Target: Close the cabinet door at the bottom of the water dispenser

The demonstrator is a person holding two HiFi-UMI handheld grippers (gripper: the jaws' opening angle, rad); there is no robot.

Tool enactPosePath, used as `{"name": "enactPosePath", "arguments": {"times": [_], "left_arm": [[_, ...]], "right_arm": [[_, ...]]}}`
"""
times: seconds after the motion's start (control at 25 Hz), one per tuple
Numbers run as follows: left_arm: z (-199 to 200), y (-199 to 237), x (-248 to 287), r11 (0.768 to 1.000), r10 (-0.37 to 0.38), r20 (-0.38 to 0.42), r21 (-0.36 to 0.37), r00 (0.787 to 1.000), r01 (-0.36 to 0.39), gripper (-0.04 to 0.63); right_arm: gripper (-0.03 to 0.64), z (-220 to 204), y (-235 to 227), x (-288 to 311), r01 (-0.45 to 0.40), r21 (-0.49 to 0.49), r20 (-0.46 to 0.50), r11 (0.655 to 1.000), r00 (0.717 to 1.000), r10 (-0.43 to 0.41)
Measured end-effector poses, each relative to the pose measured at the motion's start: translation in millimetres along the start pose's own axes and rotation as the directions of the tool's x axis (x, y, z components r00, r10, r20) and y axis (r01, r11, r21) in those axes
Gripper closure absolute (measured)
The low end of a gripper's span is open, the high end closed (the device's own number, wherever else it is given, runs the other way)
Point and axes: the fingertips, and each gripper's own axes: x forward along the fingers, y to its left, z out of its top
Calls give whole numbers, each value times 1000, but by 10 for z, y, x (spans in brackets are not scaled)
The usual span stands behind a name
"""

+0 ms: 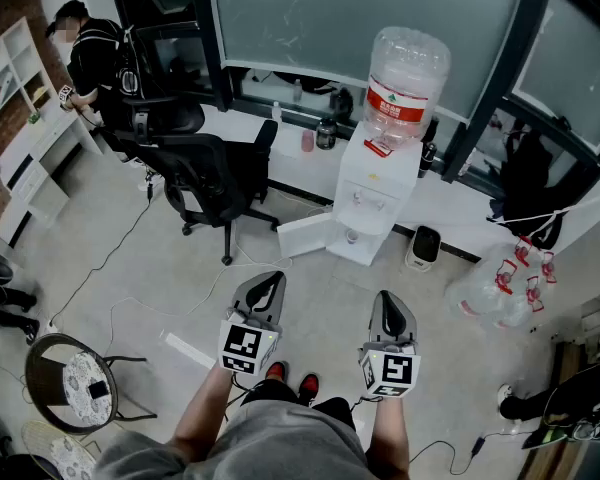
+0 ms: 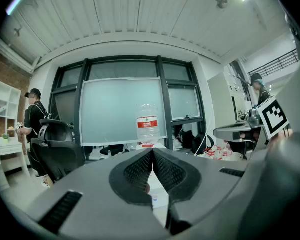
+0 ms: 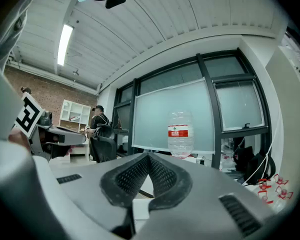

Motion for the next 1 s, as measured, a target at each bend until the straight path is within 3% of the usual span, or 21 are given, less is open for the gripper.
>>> {"name": "enactPosePath", "arguments": {"times": [0.12,0.56,1.0], "left_arm": [[52,24,4,1000,18,36,3,999,-18,572],[-5,288,149,997,74,27,-15,997,-73,572],[-52,1272,886,996,89,10,-33,996,-88,572]], "right_arm": [[600,-7,-4,3,-4,10,1,1000,1000,4],[600,-43,108,377,-68,0,-4,998,998,68],[600,-65,348,1641,-94,11,-22,996,995,94]]}}
